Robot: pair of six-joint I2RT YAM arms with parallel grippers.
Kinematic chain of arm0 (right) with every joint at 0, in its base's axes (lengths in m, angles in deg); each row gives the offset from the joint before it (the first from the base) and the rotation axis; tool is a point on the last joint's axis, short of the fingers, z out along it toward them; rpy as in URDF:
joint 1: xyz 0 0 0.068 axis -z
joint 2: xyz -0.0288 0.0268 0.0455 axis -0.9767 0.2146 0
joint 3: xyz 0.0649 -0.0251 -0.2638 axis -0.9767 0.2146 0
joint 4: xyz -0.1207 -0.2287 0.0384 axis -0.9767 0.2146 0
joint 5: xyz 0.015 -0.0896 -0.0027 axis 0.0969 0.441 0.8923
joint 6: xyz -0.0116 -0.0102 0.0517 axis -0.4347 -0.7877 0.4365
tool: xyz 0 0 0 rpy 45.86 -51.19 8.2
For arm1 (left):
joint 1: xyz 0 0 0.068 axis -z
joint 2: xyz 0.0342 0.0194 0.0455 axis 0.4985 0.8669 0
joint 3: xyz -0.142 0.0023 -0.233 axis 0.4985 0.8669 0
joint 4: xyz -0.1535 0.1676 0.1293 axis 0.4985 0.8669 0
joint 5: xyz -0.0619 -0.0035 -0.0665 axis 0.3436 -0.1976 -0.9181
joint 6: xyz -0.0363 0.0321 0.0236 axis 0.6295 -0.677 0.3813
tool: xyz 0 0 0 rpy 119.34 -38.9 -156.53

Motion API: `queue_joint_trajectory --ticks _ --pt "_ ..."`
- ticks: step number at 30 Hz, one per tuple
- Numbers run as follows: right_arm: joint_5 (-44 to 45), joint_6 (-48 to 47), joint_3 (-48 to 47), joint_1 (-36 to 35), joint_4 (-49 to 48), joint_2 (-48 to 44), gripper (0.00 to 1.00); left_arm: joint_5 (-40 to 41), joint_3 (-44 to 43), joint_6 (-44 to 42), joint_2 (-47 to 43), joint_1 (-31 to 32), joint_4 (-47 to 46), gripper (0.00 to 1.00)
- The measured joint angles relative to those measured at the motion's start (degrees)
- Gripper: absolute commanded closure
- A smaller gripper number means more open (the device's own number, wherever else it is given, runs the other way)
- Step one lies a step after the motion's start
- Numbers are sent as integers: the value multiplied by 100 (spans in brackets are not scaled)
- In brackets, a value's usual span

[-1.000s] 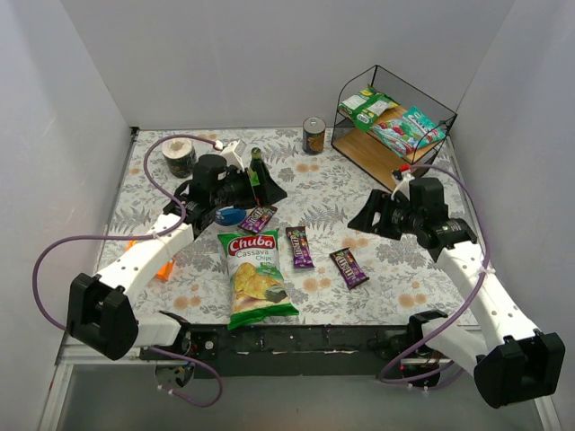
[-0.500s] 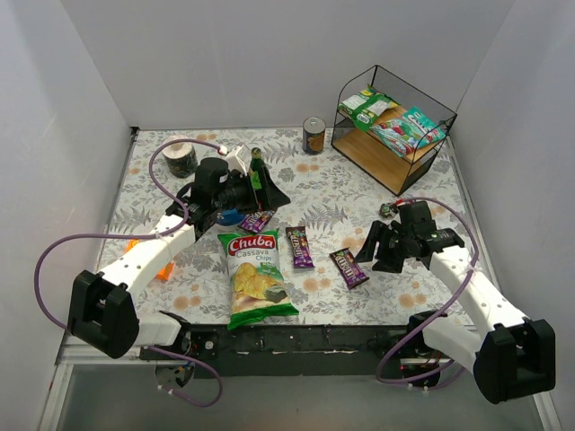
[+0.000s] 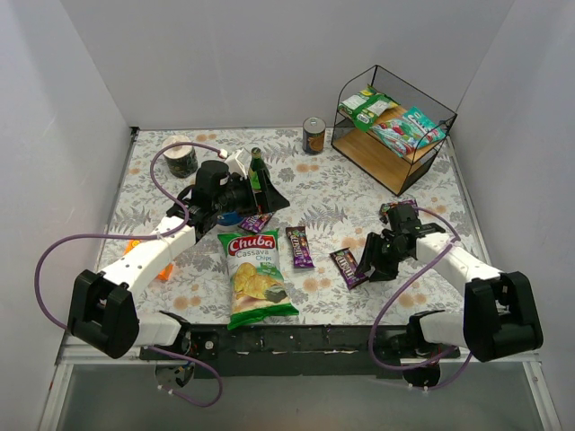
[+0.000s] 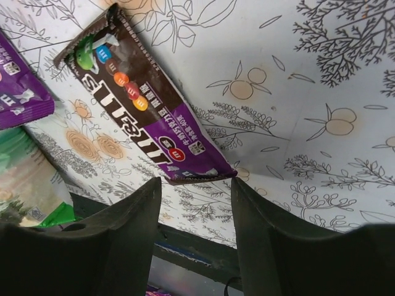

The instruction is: Place and organize the candy bags onto the shelf

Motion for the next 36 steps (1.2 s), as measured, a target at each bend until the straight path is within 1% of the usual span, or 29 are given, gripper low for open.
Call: queue_joint_trajectory --ticks 3,10,17,20,23,30,35,36 --pt "-13 -127 7 0 -101 201 50 2 0 0 0 0 -2 2" --pt "-55 -302 11 0 -234 439 52 2 0 -4 0 0 -2 2" --pt "205 -387 7 0 -114 400 43 7 0 -22 0 0 2 2" --pt "372 -424 -9 0 -68 339 42 7 0 -20 0 0 2 2" --pt "297 -474 -2 0 -131 337 42 4 0 -20 0 0 4 2" --pt "-297 -603 260 0 -892 286 50 2 0 -20 0 0 4 2" --pt "-435 -767 286 0 -1099 374 57 2 0 -17 0 0 4 2" --pt "-466 -804 306 0 -1128 374 60 2 0 -15 0 0 4 2"
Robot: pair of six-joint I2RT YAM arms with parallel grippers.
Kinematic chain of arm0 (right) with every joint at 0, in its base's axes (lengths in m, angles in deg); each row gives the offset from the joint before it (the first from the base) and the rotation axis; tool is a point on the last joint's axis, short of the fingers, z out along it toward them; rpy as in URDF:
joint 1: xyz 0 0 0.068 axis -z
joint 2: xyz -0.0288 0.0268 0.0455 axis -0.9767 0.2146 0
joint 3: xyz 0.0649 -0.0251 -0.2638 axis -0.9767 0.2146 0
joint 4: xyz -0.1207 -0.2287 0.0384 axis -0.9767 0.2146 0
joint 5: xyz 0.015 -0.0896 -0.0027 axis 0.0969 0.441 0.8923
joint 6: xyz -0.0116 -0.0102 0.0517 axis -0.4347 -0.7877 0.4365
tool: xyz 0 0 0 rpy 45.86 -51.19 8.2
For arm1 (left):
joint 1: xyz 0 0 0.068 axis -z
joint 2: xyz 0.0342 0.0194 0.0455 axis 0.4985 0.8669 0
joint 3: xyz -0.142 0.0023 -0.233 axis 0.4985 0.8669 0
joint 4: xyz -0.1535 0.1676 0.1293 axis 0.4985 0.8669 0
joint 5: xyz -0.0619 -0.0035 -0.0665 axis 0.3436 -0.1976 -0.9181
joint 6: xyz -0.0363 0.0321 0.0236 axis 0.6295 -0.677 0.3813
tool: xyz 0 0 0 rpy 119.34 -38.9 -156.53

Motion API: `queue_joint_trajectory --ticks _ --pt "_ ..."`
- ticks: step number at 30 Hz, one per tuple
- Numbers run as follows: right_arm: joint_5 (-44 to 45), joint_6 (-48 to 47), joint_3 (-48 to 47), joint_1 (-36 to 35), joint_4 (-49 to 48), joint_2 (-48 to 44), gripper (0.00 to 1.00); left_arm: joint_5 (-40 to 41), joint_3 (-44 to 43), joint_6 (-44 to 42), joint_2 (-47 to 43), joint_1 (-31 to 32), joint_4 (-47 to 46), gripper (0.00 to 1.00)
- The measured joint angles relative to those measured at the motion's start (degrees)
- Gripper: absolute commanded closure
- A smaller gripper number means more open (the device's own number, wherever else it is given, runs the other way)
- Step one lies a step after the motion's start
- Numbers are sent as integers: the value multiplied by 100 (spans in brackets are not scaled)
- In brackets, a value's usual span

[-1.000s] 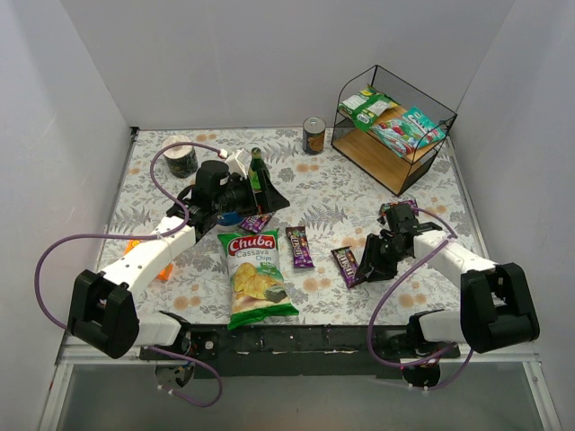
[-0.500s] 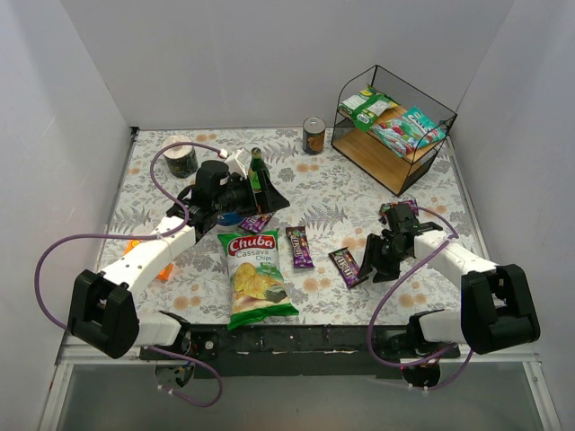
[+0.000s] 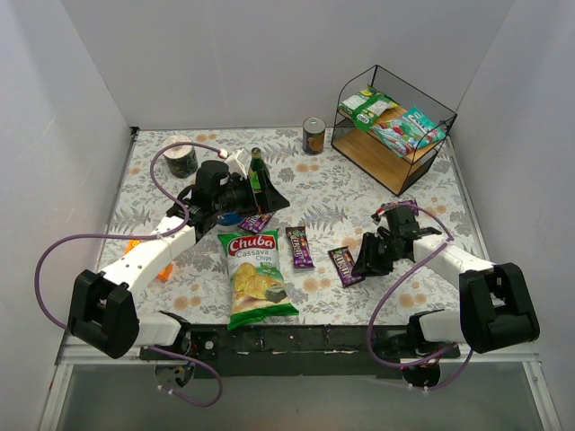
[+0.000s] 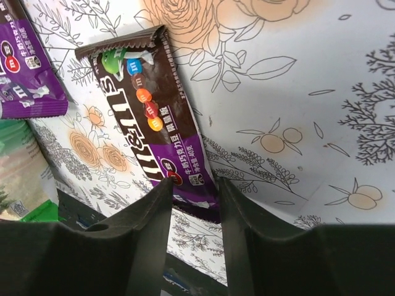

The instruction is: Place and organize the candy bags onto the shelf

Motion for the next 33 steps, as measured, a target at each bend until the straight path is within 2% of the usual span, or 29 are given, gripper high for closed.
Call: queue_joint_trajectory --ticks 7,12,25,33 --pt "-367 -192 192 -7 -98 -2 67 -2 0 15 0 0 -2 2" --pt "-619 -151 343 -98 -238 -2 98 -4 0 17 0 0 -2 2" --pt "-260 702 516 -199 -879 -494 99 -15 0 15 0 0 22 2" --pt "179 1045 -129 -201 -1176 -586 99 4 -2 13 -72 0 66 2"
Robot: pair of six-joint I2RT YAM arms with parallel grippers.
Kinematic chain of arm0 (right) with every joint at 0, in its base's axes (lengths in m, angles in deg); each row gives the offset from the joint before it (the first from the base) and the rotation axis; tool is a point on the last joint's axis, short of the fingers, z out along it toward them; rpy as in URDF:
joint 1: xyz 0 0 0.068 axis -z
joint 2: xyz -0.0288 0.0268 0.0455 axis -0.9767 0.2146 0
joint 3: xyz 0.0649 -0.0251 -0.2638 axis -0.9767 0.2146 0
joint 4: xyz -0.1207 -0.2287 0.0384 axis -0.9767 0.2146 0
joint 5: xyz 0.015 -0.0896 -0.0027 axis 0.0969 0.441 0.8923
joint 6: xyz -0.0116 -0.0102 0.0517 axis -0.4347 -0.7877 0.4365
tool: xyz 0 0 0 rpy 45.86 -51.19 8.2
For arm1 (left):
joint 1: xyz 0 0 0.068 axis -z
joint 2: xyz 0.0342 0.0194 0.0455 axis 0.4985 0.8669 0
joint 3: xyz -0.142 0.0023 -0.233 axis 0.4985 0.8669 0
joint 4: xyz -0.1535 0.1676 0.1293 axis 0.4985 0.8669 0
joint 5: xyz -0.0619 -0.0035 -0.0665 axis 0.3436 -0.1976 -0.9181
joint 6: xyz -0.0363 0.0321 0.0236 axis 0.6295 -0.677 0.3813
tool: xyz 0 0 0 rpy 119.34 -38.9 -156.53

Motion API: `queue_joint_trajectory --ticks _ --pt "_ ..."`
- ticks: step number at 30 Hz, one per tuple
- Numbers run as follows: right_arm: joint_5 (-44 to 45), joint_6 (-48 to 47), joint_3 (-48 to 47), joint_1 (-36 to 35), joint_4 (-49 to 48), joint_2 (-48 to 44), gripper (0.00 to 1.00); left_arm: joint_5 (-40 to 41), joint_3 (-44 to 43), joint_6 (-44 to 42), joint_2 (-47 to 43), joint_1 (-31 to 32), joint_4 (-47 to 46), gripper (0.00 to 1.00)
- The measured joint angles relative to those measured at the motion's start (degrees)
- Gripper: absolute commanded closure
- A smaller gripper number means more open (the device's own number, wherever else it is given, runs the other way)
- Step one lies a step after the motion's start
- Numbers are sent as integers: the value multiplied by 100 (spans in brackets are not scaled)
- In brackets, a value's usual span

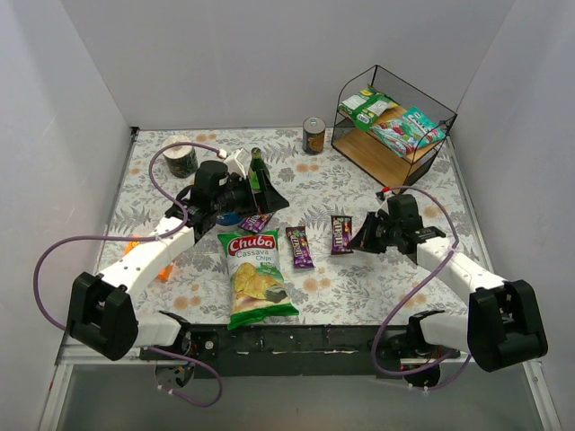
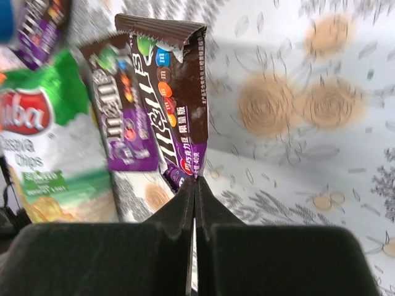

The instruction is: Place and organize the candy bags onto the shelf

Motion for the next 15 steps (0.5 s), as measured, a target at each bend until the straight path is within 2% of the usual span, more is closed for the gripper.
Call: queue_joint_trajectory --ticks 7,15 --pt "378 256 -531 -9 -507 201 99 2 -4 -50 -129 0 149 2" --pt "1099 529 -1390 -20 -1200 1416 99 2 -98 -175 -269 0 409 2"
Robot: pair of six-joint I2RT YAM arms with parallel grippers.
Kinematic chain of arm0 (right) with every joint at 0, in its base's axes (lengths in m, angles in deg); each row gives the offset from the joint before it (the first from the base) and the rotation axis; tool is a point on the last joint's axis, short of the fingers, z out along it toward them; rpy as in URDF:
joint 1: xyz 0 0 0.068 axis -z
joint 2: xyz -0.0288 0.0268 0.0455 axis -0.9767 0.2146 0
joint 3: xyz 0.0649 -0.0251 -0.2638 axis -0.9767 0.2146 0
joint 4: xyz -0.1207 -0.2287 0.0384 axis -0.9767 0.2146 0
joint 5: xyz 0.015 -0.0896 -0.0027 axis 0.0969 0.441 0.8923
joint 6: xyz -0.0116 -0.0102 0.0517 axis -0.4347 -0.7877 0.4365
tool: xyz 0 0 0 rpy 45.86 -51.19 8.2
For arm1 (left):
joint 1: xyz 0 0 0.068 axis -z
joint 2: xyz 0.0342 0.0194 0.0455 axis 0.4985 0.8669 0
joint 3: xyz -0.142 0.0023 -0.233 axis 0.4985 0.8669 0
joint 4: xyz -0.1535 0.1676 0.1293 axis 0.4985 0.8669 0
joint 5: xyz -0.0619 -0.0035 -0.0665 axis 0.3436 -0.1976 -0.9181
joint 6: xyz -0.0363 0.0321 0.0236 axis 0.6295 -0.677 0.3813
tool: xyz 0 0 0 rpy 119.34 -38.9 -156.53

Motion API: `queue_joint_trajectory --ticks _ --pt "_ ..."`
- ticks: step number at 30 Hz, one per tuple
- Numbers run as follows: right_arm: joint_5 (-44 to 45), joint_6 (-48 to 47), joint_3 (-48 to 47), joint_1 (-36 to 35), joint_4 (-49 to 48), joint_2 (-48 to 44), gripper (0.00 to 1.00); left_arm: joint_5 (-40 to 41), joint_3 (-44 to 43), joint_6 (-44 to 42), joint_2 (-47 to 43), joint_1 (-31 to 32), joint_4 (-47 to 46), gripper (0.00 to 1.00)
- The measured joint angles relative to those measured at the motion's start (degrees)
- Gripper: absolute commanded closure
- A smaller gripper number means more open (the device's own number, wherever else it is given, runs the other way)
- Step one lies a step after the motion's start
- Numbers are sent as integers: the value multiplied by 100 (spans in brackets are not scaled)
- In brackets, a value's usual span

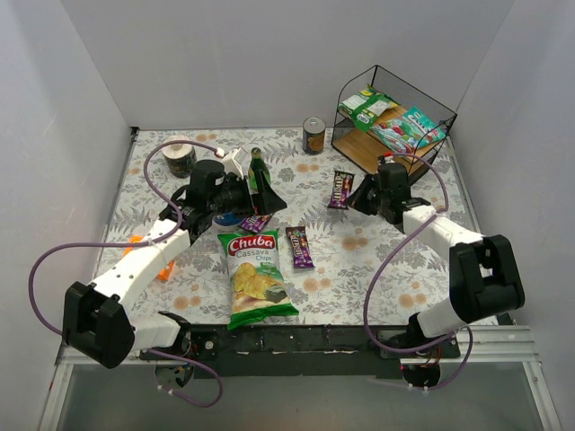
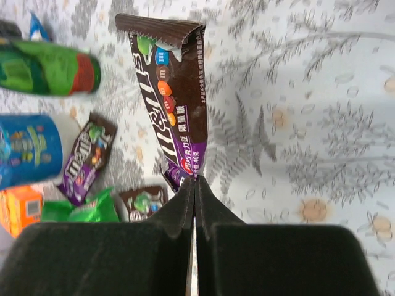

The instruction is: Place and organize the candy bags onto the shelf

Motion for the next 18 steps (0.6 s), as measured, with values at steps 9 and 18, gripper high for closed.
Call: queue_joint_trajectory --ticks 9,18 --pt "1189 402 -1073 -208 -782 1342 99 66 -258 -127 -4 0 302 2" --pt "2518 487 -2649 -527 -1281 3008 99 188 -772 -203 66 0 664 2"
